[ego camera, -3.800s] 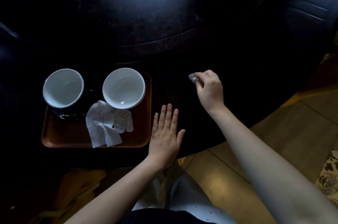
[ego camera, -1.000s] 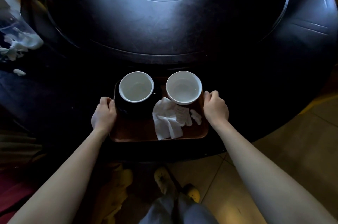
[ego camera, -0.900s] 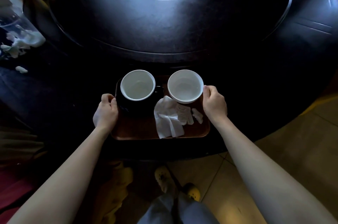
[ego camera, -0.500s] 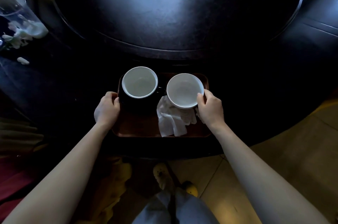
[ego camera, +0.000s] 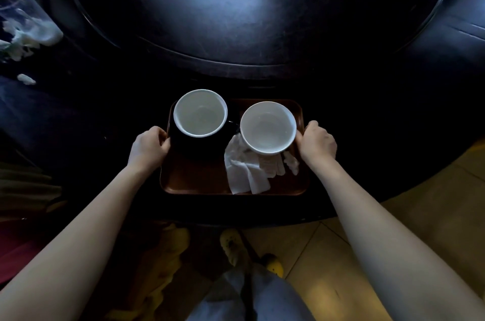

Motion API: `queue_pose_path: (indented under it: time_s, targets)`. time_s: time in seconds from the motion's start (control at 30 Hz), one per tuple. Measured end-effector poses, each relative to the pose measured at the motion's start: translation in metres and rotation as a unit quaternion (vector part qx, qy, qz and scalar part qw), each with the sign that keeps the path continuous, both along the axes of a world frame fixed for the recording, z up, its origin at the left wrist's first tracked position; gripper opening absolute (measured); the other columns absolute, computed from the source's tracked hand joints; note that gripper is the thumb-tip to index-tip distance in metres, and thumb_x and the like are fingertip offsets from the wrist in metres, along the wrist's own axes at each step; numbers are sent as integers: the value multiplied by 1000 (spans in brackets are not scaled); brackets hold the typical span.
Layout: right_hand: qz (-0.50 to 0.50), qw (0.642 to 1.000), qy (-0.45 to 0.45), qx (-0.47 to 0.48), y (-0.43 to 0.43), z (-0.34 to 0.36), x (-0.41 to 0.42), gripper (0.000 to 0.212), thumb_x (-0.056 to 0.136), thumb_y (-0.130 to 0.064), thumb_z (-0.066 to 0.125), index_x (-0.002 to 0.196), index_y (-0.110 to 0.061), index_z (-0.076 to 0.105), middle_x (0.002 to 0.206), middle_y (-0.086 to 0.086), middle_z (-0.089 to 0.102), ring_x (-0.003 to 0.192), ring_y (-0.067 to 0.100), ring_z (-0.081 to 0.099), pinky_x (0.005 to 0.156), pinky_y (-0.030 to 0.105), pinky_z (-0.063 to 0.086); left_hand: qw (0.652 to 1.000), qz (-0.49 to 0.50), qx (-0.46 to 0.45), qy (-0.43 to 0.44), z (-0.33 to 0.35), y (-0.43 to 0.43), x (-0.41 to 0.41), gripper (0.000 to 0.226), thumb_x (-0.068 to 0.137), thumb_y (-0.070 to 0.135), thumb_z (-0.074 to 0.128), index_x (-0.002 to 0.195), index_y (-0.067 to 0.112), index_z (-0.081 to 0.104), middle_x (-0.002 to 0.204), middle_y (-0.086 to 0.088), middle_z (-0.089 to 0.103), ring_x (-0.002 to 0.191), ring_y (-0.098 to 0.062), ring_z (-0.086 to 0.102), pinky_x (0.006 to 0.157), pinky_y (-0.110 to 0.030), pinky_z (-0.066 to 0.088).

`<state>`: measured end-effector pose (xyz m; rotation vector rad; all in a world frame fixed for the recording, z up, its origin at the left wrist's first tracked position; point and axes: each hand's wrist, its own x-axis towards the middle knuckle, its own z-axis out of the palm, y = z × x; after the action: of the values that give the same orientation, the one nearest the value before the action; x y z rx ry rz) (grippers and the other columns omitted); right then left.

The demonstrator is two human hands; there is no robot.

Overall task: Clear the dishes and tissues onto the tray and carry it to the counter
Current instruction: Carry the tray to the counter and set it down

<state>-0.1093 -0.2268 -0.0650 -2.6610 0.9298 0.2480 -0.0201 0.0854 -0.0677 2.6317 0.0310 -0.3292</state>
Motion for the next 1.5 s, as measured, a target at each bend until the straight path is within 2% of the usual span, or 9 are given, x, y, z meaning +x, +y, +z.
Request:
queue_pose_path:
  time_s: [0.17,0.37,0.57,0.8,1.0,1.1,1.27,1.4,1.5]
  targets:
    - [-1,999,-4,-48,0,-7,8,39,99,-35,34,109,-1,51,107,24,64,100,43,59,69,37,40,1000,-3,0,28,6,0,5,12,83,18,54,87,7,59,84,-19,68,70,-34,66,71,-46,56]
    - [-11,994,-88,-61,3,-19,-4,35,99,-27,36,101,3,54,95,27,67,88,43,64,62,35,33,1000,-16,-11,17,6,-3,-1,14,84,16,53,91,5,57,87,-15,65,79,-33,62,72,-43,52]
    - [-78,971,-211,77,-15,-22,-17,32,97,-23,42,88,5,55,83,27,65,80,42,61,61,35,36,999,-19,-44,8,6,-15,-19,17,88,15,51,98,1,55,87,-8,57,81,-24,53,70,-34,40]
    - [-91,932,-274,218,-36,-16,-28,35,97,-25,43,64,-15,43,58,-1,47,54,15,45,49,26,34,994,17,-109,-17,21,-34,-31,18,92,14,47,103,0,53,88,-9,55,82,-19,50,72,-30,36]
    - [-83,916,-317,233,-57,8,-44,37,97,-24,42,61,-21,39,58,-3,45,53,10,43,49,22,35,980,55,-191,-35,36,-60,-41,22,94,22,44,105,4,53,92,-10,57,84,-22,54,73,-34,41]
    - [-91,907,-337,237,-69,23,-56,37,97,-23,42,60,-23,39,58,-4,45,52,9,42,43,11,34,975,44,-215,-29,46,-76,-44,26,95,21,42,108,4,56,97,-9,60,90,-22,56,77,-34,43]
    - [-114,896,-350,249,-93,52,-86,34,98,-22,41,64,-22,42,59,-1,46,52,9,44,39,7,34,957,0,-289,27,67,-100,-52,30,93,28,43,103,10,64,102,-15,69,98,-30,64,89,-50,50]
    - [-138,879,-367,273,-114,77,-115,26,94,-25,50,78,-4,56,72,11,60,64,18,55,52,21,44,945,-45,-322,21,96,-134,-64,20,95,18,44,100,15,63,92,-7,67,89,-20,59,81,-40,47]
    - [-157,863,-391,278,-125,99,-138,19,90,-24,57,73,-15,58,73,7,62,66,13,56,56,21,46,945,-76,-319,19,111,-154,-68,23,94,16,45,105,12,64,96,-11,68,89,-20,61,85,-42,49]
